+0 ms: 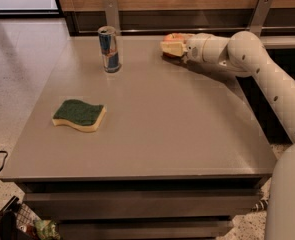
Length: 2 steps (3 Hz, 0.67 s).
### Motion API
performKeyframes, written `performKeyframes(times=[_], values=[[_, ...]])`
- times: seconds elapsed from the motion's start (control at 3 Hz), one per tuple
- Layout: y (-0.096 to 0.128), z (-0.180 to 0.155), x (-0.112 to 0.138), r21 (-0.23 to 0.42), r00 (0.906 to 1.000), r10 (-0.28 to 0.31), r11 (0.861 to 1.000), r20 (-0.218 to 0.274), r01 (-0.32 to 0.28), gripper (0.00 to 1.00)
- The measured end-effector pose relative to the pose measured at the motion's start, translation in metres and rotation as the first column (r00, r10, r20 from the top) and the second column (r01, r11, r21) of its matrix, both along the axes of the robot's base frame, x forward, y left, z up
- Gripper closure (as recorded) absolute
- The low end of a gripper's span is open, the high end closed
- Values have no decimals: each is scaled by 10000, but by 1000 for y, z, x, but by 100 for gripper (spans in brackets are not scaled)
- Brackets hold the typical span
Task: Pick apple
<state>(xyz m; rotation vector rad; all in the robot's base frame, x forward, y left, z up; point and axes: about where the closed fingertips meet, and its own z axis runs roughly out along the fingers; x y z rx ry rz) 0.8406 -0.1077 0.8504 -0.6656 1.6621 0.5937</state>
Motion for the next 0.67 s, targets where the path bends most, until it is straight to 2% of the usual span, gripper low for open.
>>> performKeyframes(times=[0.33, 0.67], values=[[3, -1, 0, 7, 10000, 43, 10000, -14, -43, 100], [8, 6, 3, 215, 9996, 241, 9995, 117, -243, 100]])
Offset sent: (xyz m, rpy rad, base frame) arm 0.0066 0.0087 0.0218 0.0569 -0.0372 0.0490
